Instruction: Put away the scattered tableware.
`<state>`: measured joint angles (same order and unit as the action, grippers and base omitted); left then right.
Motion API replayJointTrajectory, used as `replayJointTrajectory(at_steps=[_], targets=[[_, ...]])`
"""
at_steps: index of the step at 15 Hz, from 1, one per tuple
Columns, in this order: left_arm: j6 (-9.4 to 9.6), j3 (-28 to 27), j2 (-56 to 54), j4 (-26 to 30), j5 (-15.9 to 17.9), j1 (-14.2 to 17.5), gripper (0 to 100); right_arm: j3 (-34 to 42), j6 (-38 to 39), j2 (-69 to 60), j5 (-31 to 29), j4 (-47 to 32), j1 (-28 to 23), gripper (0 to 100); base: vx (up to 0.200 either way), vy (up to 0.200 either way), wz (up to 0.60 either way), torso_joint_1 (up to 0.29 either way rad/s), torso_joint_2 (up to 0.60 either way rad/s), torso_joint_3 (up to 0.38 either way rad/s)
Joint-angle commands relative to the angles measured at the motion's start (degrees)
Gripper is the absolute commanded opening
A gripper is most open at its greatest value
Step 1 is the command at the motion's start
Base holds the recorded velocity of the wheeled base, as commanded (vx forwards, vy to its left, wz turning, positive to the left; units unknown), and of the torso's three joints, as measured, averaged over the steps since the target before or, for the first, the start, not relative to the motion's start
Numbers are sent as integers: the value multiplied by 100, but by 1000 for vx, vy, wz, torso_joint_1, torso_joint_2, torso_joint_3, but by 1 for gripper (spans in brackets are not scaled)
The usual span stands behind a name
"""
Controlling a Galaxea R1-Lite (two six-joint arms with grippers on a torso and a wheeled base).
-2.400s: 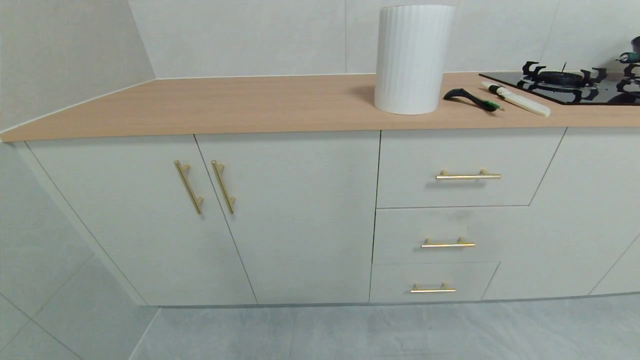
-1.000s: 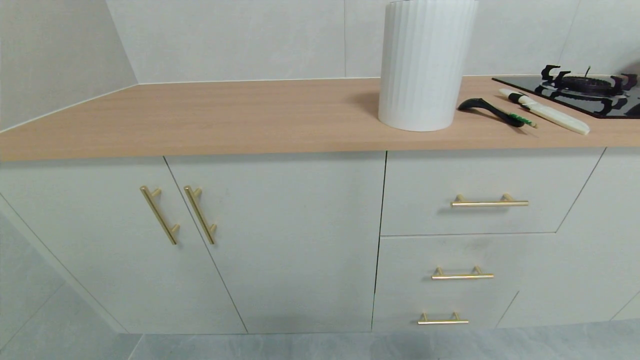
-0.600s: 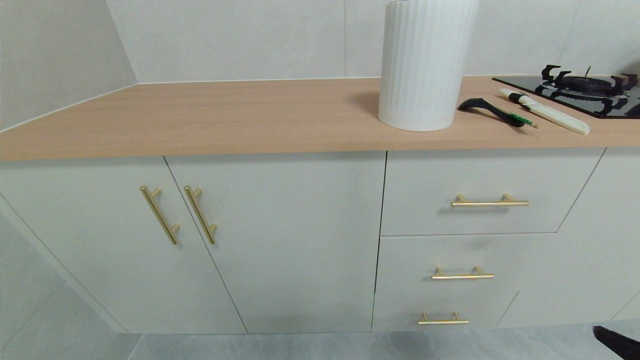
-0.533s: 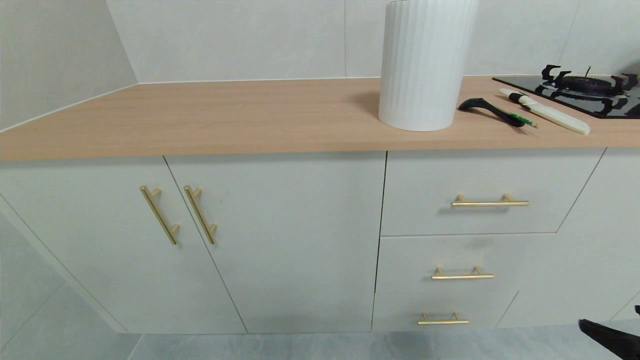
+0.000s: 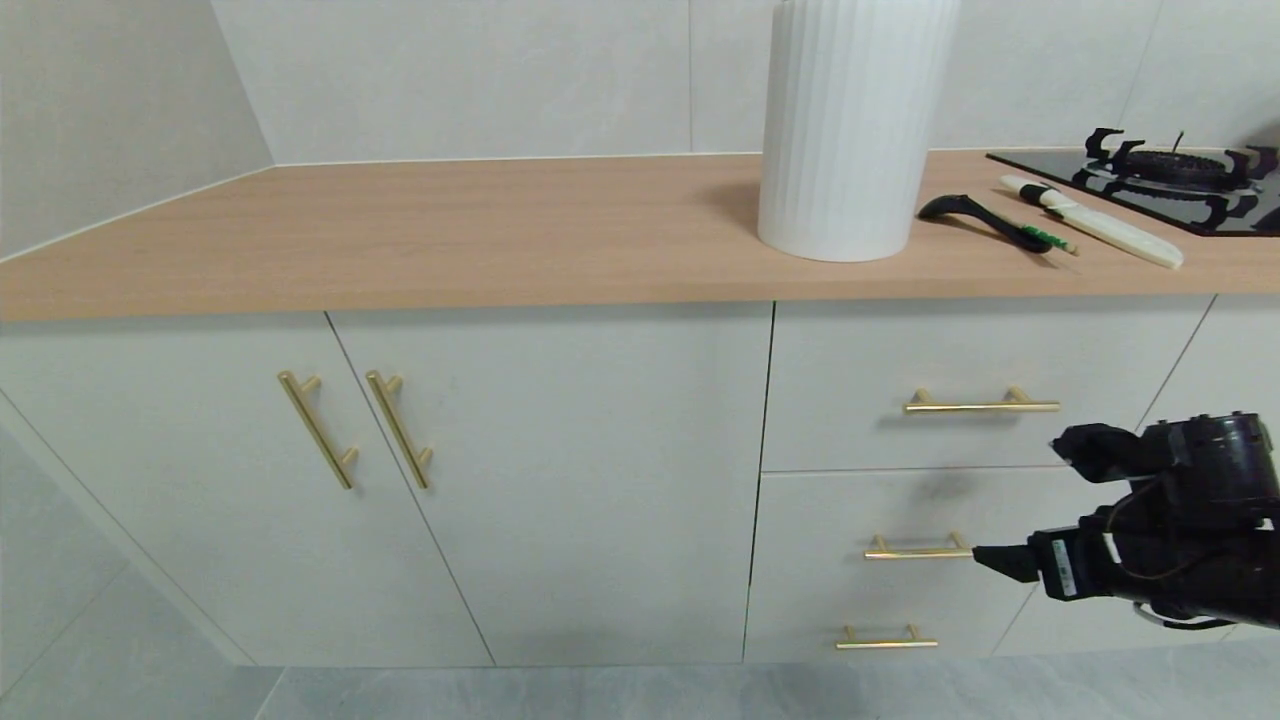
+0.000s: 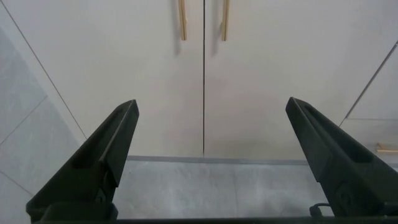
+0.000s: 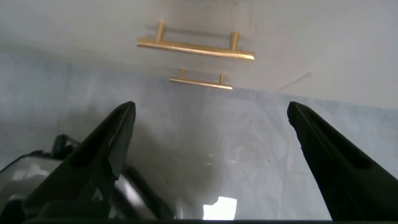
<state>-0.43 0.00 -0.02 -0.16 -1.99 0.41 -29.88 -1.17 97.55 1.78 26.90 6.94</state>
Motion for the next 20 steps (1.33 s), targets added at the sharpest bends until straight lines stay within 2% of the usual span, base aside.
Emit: replayJointTrajectory(at_steps=[1,3,6,8,20], targets=[[-1,0,2,-2,-3,2,100,-88,3,1319,-20,500,27,100,0,0,0,0,0,0],[-1,0,2,-2,-3,2,100,105,12,2348,-345,2135,27,100,0,0,0,0,0,0],[-1,0,2,-2,-3,2,100,422,-6,2928,-459,3752,27,100,0,0,0,0,0,0],[-1,0,2,-2,-3,2,100,395,-6,3121,-679,3936,53,100,0,0,0,0,0,0],[-1,0,2,-2,-3,2,100,167,29,3842,-1066,5079,124,100,0,0,0,0,0,0]])
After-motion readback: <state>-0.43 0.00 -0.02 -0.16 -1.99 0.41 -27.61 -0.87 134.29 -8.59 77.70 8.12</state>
